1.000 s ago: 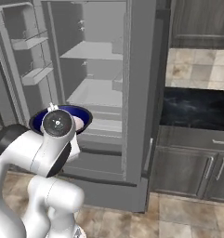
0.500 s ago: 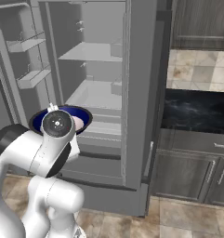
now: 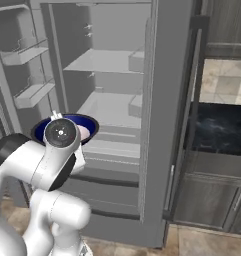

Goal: Place the bowl with the bell pepper and lemon on the top shelf of the fridge. Place the bowl with the fishs on the second highest shelf of the fridge.

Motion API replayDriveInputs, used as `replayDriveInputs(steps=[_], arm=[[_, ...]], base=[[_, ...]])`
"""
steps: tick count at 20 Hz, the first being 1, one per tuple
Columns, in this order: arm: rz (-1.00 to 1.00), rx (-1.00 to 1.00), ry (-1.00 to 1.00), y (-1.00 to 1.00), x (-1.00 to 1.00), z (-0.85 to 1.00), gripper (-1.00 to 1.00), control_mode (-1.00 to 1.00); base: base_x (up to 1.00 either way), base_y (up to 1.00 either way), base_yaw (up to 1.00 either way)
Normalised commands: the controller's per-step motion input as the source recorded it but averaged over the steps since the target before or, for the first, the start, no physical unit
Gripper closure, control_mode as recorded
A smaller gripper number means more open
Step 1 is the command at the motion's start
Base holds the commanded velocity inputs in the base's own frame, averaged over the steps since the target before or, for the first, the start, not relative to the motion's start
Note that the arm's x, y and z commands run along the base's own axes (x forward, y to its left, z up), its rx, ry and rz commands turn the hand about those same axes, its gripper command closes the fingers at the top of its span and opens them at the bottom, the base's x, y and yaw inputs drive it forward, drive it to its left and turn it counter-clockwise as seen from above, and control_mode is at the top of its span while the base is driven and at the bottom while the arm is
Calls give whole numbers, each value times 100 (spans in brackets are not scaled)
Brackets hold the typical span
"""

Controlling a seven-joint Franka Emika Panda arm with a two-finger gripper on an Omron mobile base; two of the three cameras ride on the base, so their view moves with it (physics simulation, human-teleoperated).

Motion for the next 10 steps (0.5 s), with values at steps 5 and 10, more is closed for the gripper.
replayDriveInputs(steps=[5,10], arm=[[0,0,0,0,0,0,100,100],[0,0,0,0,0,0,100,100]], base=[[75,0,-1],[61,0,-3]])
